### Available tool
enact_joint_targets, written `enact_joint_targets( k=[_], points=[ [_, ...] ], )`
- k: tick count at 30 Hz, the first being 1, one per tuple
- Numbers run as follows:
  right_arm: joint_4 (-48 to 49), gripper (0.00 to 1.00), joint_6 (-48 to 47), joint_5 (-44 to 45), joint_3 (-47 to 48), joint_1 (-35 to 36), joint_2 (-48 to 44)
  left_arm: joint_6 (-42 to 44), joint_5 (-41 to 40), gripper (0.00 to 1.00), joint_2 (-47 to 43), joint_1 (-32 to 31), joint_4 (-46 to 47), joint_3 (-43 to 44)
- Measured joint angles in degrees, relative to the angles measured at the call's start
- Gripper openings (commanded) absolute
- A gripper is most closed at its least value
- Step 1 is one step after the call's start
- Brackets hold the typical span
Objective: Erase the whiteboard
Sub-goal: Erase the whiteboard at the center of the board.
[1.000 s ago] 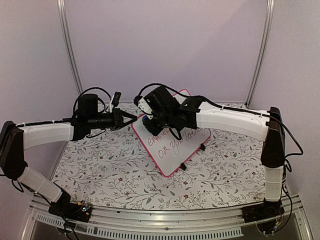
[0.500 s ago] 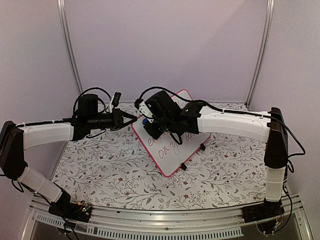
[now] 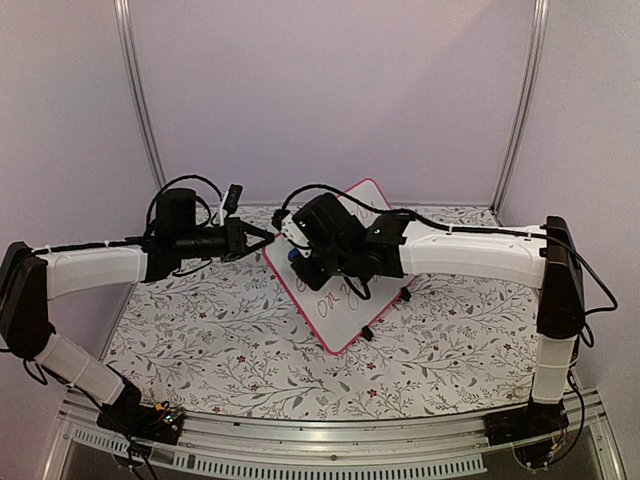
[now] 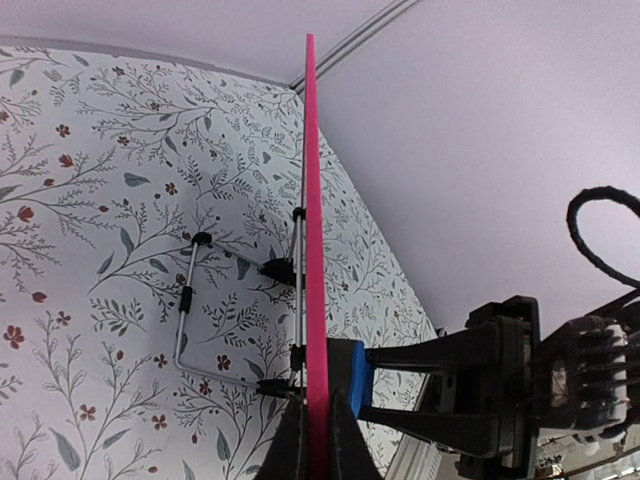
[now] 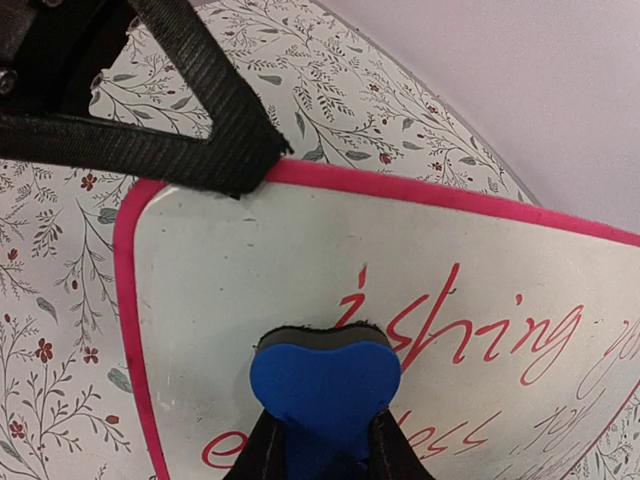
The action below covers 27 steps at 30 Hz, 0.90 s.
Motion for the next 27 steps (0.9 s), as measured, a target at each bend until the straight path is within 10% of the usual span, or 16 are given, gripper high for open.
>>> enact_joint_targets(
  k=[27],
  points=[
    [-3.2,0.06,0.7,-1.3,3.2,-2.0,0.3,-0.6,0.8,0.0,0.0,0.0,0.8,-0.1]
  ],
)
